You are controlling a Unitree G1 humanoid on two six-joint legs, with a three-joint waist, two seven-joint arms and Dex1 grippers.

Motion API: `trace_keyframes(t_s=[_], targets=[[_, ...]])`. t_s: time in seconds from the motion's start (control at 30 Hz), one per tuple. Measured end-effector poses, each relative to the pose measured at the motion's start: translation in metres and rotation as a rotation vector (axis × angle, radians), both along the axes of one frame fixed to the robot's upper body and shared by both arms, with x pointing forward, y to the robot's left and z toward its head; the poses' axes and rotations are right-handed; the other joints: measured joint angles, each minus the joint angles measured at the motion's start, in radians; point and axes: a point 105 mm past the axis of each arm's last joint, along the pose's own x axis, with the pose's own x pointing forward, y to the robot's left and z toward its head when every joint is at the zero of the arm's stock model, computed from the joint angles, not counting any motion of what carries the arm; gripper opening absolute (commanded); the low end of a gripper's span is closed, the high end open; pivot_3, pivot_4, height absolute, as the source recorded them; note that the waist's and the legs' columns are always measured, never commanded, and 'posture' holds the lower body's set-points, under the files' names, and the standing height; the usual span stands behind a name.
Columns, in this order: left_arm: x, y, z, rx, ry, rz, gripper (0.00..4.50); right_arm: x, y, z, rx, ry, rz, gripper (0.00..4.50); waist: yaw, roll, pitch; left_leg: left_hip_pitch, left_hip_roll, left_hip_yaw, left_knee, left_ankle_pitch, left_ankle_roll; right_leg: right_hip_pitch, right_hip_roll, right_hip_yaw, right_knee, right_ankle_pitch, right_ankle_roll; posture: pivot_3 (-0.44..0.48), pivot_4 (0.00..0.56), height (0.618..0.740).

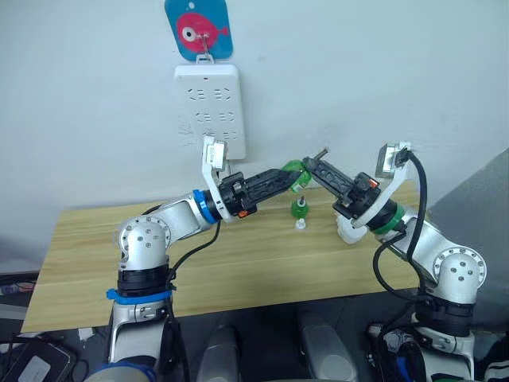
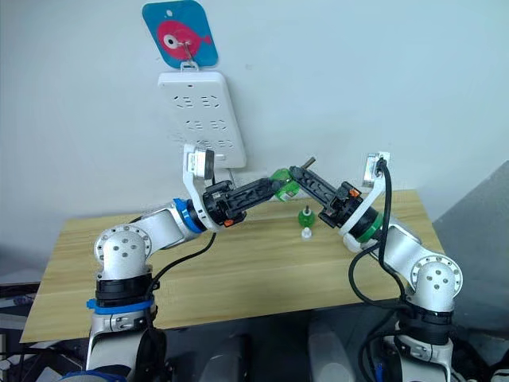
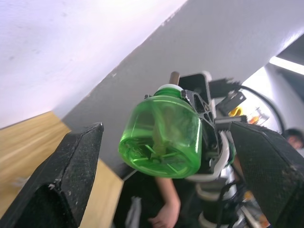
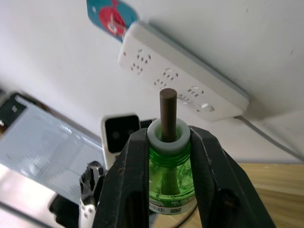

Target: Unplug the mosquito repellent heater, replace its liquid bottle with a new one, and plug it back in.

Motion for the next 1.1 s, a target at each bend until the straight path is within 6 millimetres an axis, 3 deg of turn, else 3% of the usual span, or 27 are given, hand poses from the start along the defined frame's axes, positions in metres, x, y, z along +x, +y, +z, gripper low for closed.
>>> trace_keyframes(t_s=[0.47,0.6,0.77,1.1], targets=[[0.001,-0.009,0.013,-0.142,0.121,0.003,4.50,0.002,0.003,0.007,0.133,0.112,0.001,0.80,0.002,0.001,-0.002,0.000,0.000,0.001,0.000,0.000,0.000,0.000,0.000,0.001,0.000,0.000,0.000,-0.207,0.175,0.725],[0.001,-0.009,0.014,-0.151,0.127,0.002,3.68,0.002,0.005,0.007,0.134,0.115,0.001,0.80,0.003,0.001,-0.002,0.000,0.000,0.001,0.000,0.000,0.000,0.000,0.000,0.001,0.000,0.000,0.000,-0.204,0.177,0.725],[0.001,-0.008,0.012,-0.135,0.132,0.006,2.29,0.000,0.007,0.009,0.142,0.110,0.017,0.80,0.003,0.001,-0.002,0.000,0.000,0.001,0.000,0.000,0.000,0.000,0.000,0.001,0.000,0.000,0.000,-0.204,0.177,0.725],[0.002,-0.007,0.011,-0.136,0.131,0.010,2.27,0.000,0.008,0.009,0.140,0.114,0.016,0.80,0.004,0.001,-0.002,0.000,0.000,0.001,0.000,0.000,0.000,0.000,0.000,0.001,0.000,0.000,0.000,-0.201,0.174,0.725]])
